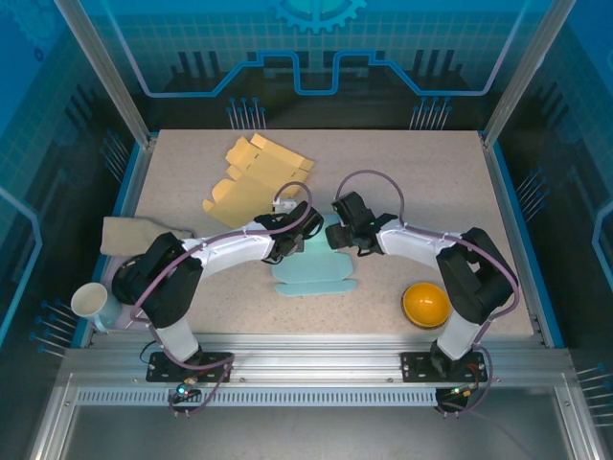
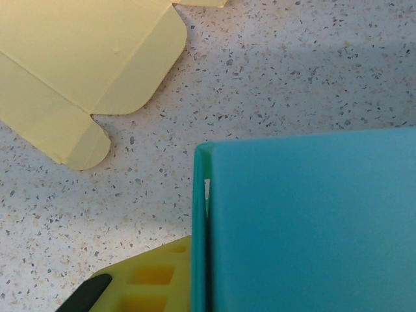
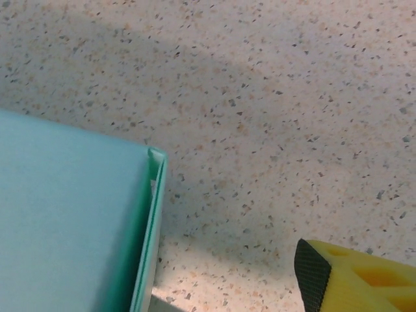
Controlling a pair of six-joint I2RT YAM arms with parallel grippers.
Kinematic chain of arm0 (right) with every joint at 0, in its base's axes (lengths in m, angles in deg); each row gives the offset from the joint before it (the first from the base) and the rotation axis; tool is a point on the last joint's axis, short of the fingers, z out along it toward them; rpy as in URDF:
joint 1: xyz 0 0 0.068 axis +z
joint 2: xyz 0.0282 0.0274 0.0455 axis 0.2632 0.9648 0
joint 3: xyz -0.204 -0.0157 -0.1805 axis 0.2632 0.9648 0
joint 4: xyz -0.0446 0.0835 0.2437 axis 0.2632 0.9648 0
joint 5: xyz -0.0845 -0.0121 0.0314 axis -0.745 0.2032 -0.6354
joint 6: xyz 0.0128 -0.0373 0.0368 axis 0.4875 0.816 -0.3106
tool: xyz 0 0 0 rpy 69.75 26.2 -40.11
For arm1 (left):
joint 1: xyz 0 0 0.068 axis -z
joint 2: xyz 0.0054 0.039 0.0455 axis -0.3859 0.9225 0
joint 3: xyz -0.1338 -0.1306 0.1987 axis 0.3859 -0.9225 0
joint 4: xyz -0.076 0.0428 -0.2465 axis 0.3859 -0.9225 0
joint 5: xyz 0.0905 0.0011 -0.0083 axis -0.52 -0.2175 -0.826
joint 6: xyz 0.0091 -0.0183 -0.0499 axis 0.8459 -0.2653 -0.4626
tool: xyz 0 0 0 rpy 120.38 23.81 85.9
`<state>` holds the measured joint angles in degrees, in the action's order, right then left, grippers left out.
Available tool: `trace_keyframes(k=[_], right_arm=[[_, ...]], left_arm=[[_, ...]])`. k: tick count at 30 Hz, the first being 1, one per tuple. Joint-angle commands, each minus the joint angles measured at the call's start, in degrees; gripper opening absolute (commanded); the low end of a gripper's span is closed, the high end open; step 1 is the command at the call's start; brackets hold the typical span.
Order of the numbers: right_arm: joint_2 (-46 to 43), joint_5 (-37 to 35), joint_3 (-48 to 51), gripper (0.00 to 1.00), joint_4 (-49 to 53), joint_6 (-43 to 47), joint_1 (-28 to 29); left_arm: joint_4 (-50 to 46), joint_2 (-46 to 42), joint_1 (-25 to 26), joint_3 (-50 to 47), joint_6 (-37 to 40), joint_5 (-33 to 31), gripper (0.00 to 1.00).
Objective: Fold the paper box
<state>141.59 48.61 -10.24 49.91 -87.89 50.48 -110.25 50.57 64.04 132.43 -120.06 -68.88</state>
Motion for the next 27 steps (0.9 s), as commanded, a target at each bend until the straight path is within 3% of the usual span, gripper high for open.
trace_keyframes(k=[1, 4, 10, 16, 23, 27], right_arm=[[1.77, -6.45, -1.20, 0.69, 0.71, -0.89, 0.11], [2.17, -8.98, -2.22, 0.67, 3.83, -1.74, 0.19], [4.10, -24.24, -5.00, 0.66, 13.67, -2.79, 1.08], [4.13, -30.77, -4.97, 0.66, 16.32, -5.94, 1.71], [1.80, -26.96, -4.24, 0.69, 13.24, -5.21, 2.48], [-2.65, -10.95, 1.19, 0.70, 0.36, -0.81, 2.64]], left_arm=[[-1.29, 0.54, -0.77, 0.97, -0.09, 0.60, 0.17], [-1.28, 0.62, -1.03, 0.73, -0.10, 0.64, 0.17], [-1.32, 0.57, -1.51, 0.44, 0.10, 0.53, 0.17], [-1.24, 0.63, -1.53, 0.32, -0.18, 0.99, 0.17], [-1.29, 0.51, -1.52, 0.40, -0.09, 1.25, 0.17], [-1.28, 0.58, -1.53, 0.63, -0.27, 1.69, 0.17]])
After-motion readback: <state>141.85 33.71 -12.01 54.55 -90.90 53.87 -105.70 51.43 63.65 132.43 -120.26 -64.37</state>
